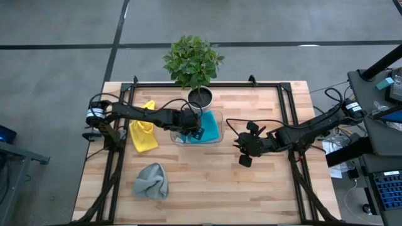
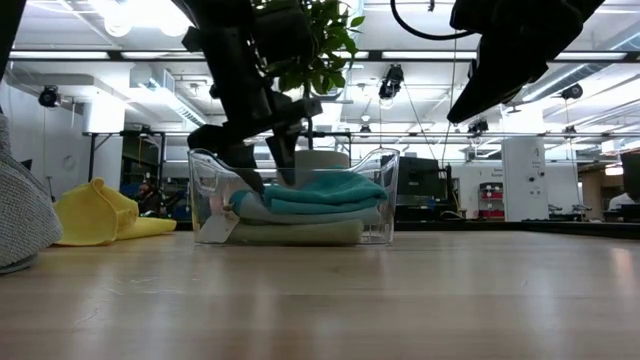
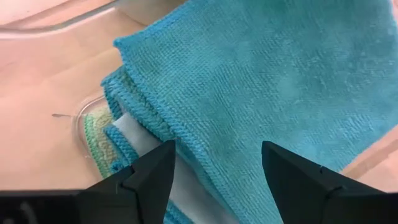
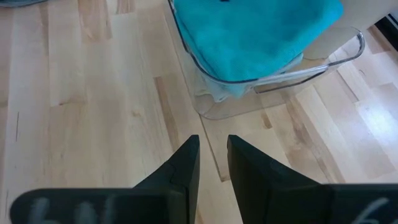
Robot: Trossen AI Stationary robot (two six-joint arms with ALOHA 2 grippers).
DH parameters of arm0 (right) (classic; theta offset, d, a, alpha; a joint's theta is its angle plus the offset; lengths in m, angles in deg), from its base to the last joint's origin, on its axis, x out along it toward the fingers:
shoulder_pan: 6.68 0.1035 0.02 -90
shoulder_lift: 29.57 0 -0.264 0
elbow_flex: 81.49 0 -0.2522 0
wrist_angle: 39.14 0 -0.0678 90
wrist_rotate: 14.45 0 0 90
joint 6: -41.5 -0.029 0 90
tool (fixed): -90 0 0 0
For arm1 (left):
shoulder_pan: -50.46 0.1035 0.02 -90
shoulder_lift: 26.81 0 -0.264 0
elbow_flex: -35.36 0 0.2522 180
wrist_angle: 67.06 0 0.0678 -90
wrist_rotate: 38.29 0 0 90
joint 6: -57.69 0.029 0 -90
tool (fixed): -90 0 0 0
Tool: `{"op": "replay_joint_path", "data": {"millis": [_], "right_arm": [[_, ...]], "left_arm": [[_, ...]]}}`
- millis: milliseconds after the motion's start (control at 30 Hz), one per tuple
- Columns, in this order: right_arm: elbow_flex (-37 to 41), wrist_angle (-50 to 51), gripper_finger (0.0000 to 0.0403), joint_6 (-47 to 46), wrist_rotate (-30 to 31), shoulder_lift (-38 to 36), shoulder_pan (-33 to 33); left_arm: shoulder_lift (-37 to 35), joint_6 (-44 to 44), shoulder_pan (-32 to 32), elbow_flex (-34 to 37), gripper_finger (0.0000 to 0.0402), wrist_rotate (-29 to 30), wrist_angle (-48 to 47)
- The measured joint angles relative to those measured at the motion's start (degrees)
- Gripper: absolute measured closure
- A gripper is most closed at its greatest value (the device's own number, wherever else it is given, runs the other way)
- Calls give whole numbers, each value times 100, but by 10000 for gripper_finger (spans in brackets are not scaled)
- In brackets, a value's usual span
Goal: Fold microfiber towels
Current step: Stack the folded blue microfiber cloth on top of the folded light blue microfiber cloth
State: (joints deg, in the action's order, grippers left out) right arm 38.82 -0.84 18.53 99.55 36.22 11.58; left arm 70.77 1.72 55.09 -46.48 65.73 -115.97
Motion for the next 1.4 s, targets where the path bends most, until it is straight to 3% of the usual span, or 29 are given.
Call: {"op": "replay_joint_path", "data": {"millis": [900,1033,1400], "right_arm": [[7,-4,330,3,-1,1,0],[9,2,330,3,-3,1,0],[9,0,330,3,-1,1,0]], "left_arm": [[243,-52,-13,177,181,83,402],[227,-9,-13,163,206,36,423],[192,161,-26,158,319,-26,777]]}}
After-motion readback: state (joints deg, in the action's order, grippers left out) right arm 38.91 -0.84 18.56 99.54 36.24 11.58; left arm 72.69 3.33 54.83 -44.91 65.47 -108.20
